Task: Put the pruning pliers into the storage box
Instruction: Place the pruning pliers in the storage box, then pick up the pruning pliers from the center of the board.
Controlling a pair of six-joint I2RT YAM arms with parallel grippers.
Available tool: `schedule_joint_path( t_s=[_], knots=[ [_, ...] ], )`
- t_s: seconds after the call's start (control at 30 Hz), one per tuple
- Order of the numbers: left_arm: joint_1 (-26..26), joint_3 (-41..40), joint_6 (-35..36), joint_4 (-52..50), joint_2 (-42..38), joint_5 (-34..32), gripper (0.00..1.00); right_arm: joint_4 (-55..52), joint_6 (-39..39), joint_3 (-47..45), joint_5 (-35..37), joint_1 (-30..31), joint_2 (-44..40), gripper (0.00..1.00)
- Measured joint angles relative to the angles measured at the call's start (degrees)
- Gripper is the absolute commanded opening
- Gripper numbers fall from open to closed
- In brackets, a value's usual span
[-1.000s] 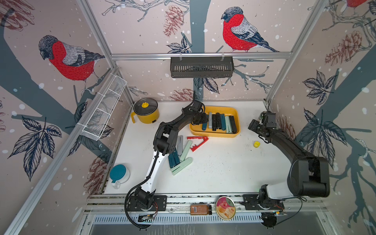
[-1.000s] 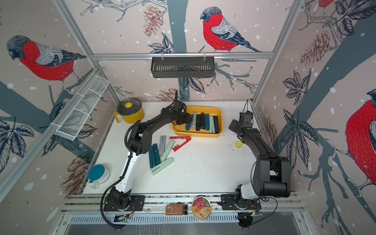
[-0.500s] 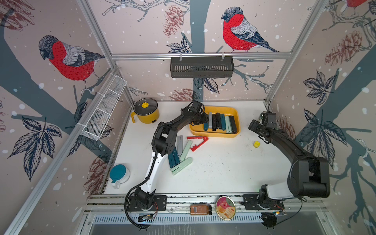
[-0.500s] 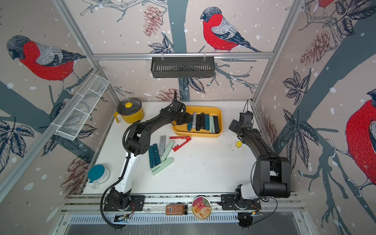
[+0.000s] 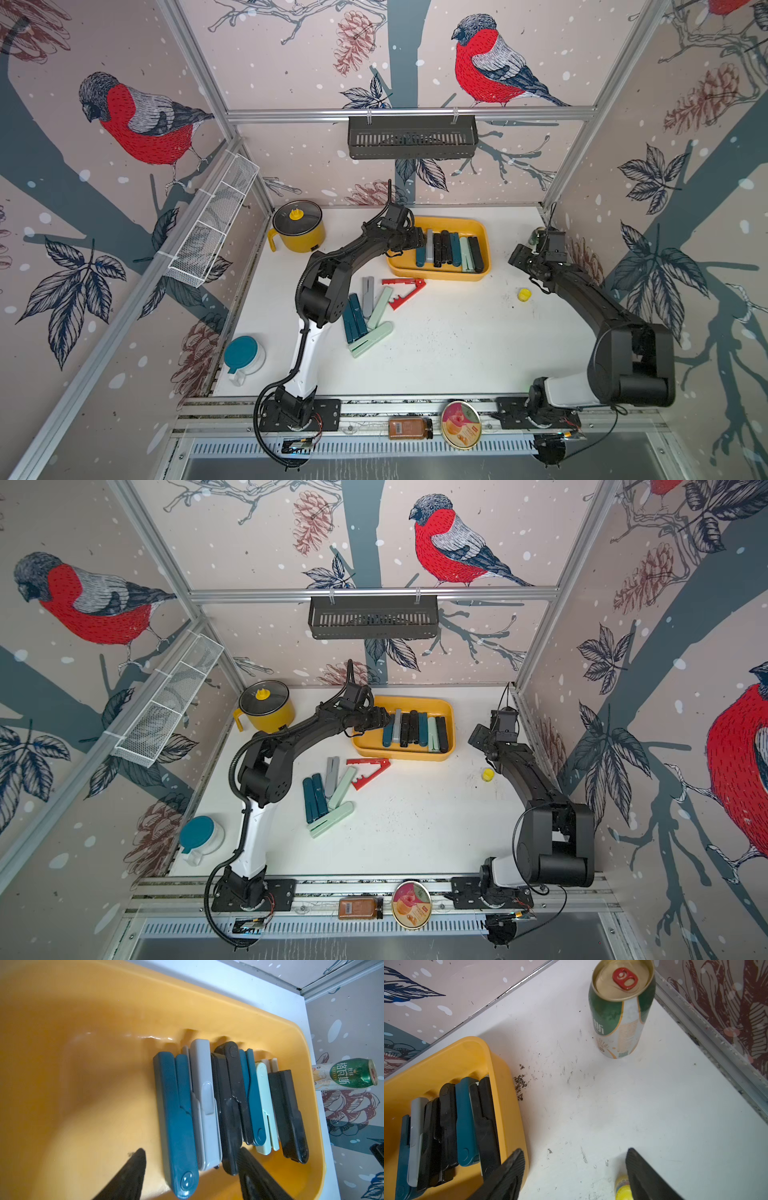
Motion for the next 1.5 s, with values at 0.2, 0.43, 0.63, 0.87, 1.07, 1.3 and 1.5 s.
schedule_joint_path(
  t_s=[0.2,0.43,0.63,0.87,1.07,1.3,1.5],
  knots=[
    [-2.64,-12.66,7.19,2.67,-11.17,-5.07,0.87,-0.02,-0.09,-0.09,0.22,-0.09,0.0,0.78],
    [-5.51,-29.35,17.14,1.25,-25.14,-9.73,0.9,-0.07,-0.26,-0.09,0.44,-0.17,0.0,0.78],
    [-7.23,-43.43,22.47,-3.1,-36.52,-9.92,0.98,-0.17,-0.42,0.15,0.68,-0.28,0.11,0.78],
    [-11.56,-50.73,22.86,-6.29,-45.9,-10.51,0.98,-0.13,-0.48,1.86,0.59,-0.28,1.44,0.78],
    [-13.53,-54.12,20.57,-9.49,-48.52,-10.99,0.91,-0.15,-1.51,3.06,0.37,-0.24,2.45,0.78],
    [-14.03,-54.88,15.69,-12.22,-48.94,-10.86,0.86,0.02,-1.51,3.15,-0.68,-0.07,2.78,0.78],
    [-14.4,-55.39,11.78,-13.81,-46.75,-11.28,0.84,0.07,-1.49,3.26,-0.96,0.02,3.32,0.78]
  ],
)
